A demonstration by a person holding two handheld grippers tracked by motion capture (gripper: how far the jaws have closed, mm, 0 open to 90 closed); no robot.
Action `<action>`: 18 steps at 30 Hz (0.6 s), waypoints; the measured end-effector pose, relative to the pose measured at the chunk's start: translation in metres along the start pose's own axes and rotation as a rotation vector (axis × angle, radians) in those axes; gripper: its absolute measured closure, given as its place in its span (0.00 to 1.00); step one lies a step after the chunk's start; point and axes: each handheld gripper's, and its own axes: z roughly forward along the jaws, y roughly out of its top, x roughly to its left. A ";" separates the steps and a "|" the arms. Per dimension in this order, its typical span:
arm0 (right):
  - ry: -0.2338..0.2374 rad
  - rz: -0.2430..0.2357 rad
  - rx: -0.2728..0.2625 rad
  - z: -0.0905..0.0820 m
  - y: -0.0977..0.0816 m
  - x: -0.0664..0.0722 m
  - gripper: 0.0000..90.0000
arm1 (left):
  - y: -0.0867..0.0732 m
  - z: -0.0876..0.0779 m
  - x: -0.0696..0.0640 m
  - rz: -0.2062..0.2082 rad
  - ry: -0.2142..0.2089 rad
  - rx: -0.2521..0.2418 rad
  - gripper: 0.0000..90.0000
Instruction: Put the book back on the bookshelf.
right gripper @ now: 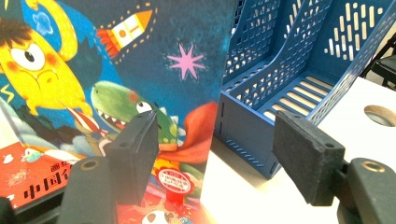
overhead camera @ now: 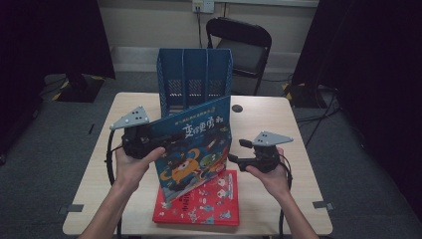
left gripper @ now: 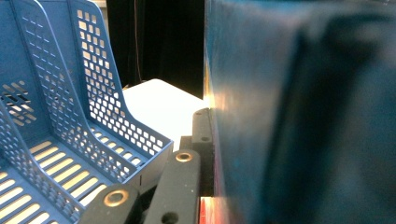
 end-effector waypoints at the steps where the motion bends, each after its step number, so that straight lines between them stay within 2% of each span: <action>1: -0.002 0.000 0.001 0.000 0.000 0.000 0.35 | 0.002 0.000 0.000 0.004 0.002 0.003 0.93; 8: -0.008 0.006 -0.010 0.001 -0.001 -0.002 0.34 | 0.011 0.001 -0.002 0.027 0.001 0.017 0.93; 18: -0.010 0.014 -0.003 0.002 -0.004 -0.004 0.34 | 0.019 -0.002 0.003 0.025 0.021 0.010 0.93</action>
